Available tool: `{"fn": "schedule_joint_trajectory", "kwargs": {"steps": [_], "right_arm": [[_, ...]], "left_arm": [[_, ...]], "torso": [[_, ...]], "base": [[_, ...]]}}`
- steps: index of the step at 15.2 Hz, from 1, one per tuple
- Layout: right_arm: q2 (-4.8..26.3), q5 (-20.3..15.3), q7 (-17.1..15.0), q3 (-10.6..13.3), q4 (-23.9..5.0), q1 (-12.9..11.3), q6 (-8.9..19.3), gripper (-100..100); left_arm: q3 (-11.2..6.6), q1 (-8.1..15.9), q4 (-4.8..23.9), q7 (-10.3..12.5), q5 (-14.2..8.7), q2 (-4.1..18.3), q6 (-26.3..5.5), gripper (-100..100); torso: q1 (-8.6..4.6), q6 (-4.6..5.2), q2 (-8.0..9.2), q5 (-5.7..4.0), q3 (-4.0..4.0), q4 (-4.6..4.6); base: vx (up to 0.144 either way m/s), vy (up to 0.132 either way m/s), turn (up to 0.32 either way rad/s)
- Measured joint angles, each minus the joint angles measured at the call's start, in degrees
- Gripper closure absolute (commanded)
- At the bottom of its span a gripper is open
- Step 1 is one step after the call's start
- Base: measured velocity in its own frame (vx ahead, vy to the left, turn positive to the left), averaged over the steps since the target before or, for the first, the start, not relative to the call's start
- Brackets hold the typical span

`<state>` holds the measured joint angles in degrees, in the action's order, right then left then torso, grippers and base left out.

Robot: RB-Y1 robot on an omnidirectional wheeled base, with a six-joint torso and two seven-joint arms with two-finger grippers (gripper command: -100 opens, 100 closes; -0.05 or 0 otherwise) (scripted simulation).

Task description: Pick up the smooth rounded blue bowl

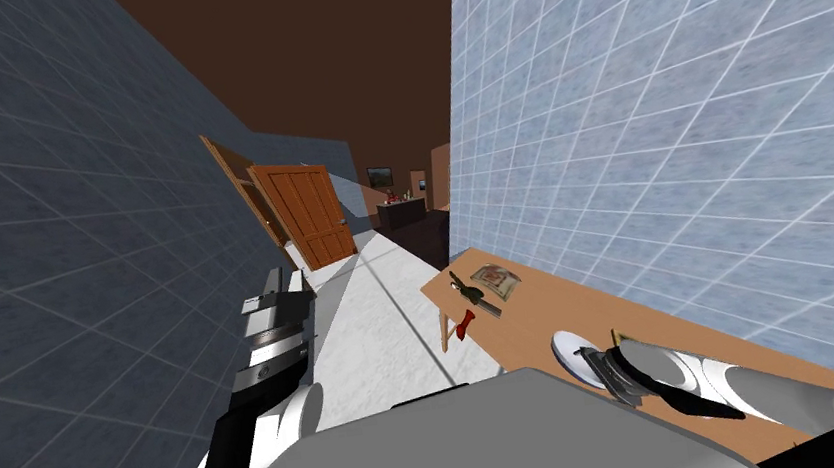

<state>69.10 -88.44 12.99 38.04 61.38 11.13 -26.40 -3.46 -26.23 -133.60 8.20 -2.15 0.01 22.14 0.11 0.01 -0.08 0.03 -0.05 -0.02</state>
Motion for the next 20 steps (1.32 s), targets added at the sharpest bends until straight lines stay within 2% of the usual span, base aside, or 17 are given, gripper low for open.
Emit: {"fn": "schedule_joint_trajectory", "kwargs": {"steps": [3,5,8,10,12,14,16,18,20], "right_arm": [[-1.6,2.1,4.0,-3.4,-2.4,1.9,-1.1,-100],[-1.7,2.3,6.1,-4.0,-2.6,2.1,-1.2,-100],[-3.2,4.1,9.0,-7.1,-4.8,3.9,-2.1,-100],[-3.5,4.4,11.2,-7.9,-5.3,4.1,-2.3,-100],[-4.3,5.9,12.8,-10.0,-6.4,5.9,-2.8,-100],[-5.1,6.6,14.9,-11.5,-7.7,6.1,-3.3,-100],[-5.3,6.8,17.2,-11.9,-8.0,6.2,-3.4,-100],[-6.3,8.3,18.8,-14.1,-9.3,7.9,-4.0,-100],[-7.1,9.0,21.3,-15.5,-10.7,8.1,-4.5,-100]], "left_arm": [[0.00,0.0,0.0,0.0,0.0,0.0,0.0,0],[0.00,0.0,0.0,0.0,0.0,0.0,0.0,0],[0.00,0.0,0.0,0.0,0.0,0.0,0.0,0],[0.00,0.0,0.0,0.0,0.0,0.0,0.0,0],[0.00,0.0,0.0,0.0,0.0,0.0,0.0,0],[0.00,0.0,0.0,0.0,0.0,0.0,0.0,0],[0.00,0.0,0.0,0.0,0.0,0.0,0.0,0],[0.00,0.0,0.0,0.0,0.0,0.0,0.0,0],[0.00,0.0,0.0,0.0,0.0,0.0,0.0,0]], "torso": [[0.04,0.00,-0.04,0.01,-0.02,-0.01],[-0.01,0.00,0.03,0.00,0.02,0.00],[0.03,0.00,-0.01,0.00,0.00,0.00],[-0.02,0.00,0.04,0.00,0.02,0.01],[0.02,0.01,0.00,-0.01,0.00,0.00],[0.00,0.00,0.01,0.00,0.01,0.00],[-0.05,0.00,0.07,-0.01,0.04,0.01],[0.03,0.01,0.01,0.00,0.01,0.00],[0.01,0.00,0.01,0.00,0.01,0.00]], "base": [[0.035,0.026,0.011],[0.014,0.013,0.016],[0.030,0.024,0.011],[0.020,0.013,0.016],[0.037,0.027,0.016],[0.014,0.010,-0.001],[0.013,0.010,0.020],[0.039,0.030,0.014],[0.014,0.010,-0.002]]}}
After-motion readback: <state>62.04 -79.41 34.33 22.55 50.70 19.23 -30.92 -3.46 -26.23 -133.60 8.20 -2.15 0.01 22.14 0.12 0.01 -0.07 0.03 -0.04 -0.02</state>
